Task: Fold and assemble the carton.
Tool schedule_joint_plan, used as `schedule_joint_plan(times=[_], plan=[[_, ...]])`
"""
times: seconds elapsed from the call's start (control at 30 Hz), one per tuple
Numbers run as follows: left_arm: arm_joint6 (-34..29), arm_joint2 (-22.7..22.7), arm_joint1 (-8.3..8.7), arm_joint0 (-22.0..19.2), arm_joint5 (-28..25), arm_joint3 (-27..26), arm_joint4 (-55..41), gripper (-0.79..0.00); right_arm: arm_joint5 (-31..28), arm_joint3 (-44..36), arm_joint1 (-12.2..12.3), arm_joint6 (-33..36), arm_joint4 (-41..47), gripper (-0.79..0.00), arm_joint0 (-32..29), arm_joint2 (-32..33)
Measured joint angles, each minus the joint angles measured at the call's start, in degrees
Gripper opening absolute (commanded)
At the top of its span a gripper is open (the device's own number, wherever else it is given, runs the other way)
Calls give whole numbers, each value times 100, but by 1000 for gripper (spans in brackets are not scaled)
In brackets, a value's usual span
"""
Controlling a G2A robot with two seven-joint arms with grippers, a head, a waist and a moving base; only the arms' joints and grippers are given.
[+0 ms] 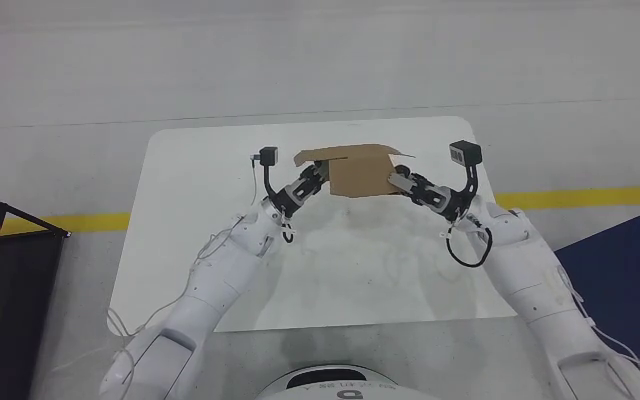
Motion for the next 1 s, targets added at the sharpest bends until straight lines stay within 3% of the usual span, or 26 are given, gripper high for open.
schedule_joint_plan(times=[0.07, 0.1, 0.13, 0.53, 0.83, 1.0], plan=[[29, 2, -5, 9, 5, 3, 21, -767, -14, -12, 16, -14, 0, -785, -3, -12], [50, 1, -7, 14, 13, 7, 35, -496, -25, -20, 27, -25, -3, -785, -4, -19], [69, -1, -9, 17, 24, 9, 48, -3, -34, -22, 34, -34, -10, -785, -4, -20], [699, -233, 1, 102, 248, -103, 490, 0, 171, -419, 62, -753, -877, -785, -53, 259], [1751, -803, 133, 455, 666, -378, 1531, 0, 1185, -696, 26, -1775, -1419, -785, -201, 477], [1908, -1045, 260, 853, 657, -937, 2429, 0, 1801, -709, -24, -2147, -1363, -785, -132, 457]])
